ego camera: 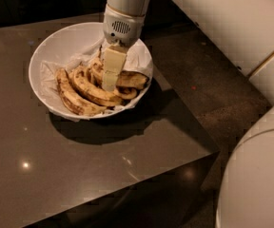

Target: Pick banana from white bowl

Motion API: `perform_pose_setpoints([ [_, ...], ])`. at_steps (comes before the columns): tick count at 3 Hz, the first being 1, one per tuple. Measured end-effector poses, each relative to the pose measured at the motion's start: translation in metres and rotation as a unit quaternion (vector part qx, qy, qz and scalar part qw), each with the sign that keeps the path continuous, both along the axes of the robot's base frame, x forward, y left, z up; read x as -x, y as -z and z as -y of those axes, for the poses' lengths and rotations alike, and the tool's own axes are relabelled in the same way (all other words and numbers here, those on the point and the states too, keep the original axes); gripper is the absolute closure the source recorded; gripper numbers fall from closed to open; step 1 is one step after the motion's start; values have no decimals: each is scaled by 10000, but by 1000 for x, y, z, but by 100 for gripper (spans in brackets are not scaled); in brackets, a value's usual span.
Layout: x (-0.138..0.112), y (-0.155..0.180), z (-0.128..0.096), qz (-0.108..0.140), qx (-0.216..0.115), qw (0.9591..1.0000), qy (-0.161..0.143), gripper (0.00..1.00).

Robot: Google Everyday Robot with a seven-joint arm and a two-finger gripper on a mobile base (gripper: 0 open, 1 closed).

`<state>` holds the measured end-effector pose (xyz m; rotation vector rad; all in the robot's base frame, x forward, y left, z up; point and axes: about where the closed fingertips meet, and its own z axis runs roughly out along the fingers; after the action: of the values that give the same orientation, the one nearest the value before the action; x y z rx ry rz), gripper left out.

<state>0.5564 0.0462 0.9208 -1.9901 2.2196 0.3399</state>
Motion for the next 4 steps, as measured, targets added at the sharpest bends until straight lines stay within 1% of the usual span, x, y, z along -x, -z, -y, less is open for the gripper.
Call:
perform_pose_setpoints([
  [1, -3, 19, -3, -236, 29, 9997, 17, 47],
  [3, -15, 21, -16, -52, -170, 9998, 77, 91],
  [4, -5, 4, -9, 218, -453, 9987, -60, 100],
])
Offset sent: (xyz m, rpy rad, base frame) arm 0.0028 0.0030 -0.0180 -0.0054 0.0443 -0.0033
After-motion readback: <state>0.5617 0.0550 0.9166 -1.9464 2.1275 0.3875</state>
